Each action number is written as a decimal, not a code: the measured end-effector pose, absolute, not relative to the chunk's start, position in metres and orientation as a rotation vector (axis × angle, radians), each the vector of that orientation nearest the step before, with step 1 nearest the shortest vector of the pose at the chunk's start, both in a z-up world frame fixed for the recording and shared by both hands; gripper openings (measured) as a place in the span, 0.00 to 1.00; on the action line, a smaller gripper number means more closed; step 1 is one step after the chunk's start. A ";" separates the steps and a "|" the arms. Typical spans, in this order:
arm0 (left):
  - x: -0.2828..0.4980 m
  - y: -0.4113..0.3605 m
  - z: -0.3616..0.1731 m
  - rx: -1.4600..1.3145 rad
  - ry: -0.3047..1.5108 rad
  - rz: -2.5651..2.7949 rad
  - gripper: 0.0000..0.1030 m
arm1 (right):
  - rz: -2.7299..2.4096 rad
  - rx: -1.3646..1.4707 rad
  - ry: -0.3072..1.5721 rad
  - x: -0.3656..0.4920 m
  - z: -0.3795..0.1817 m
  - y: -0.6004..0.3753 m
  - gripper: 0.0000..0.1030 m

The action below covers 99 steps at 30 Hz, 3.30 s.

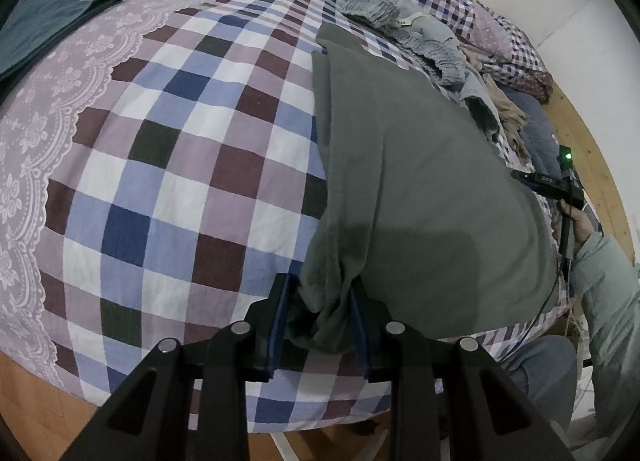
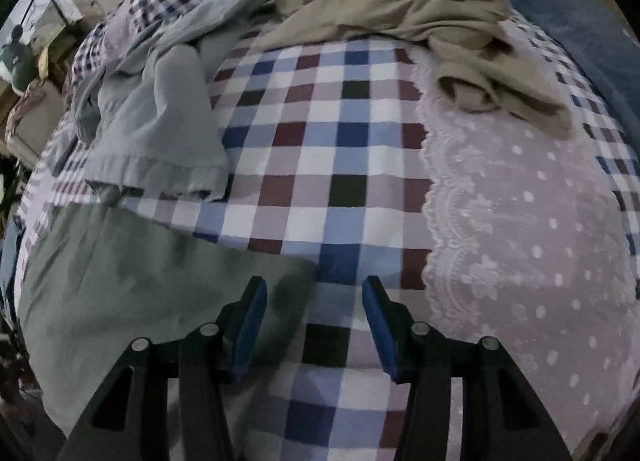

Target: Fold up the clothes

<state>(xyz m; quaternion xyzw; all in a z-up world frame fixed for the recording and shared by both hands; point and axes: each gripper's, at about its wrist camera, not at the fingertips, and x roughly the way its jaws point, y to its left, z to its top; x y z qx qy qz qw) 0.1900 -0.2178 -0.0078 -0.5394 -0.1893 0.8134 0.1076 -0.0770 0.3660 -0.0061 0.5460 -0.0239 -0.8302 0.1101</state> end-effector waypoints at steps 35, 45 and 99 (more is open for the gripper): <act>0.192 -0.239 -0.020 -1.535 -0.950 2.170 0.52 | -2.405 1.562 -0.648 0.164 0.017 0.401 0.49; 0.193 -0.229 -0.012 -1.486 -0.952 2.166 0.19 | -2.406 1.521 -0.702 0.201 0.002 0.377 0.53; 0.232 -0.242 -0.026 -1.247 -1.374 2.278 0.24 | -2.840 0.847 0.244 0.262 0.077 0.221 0.49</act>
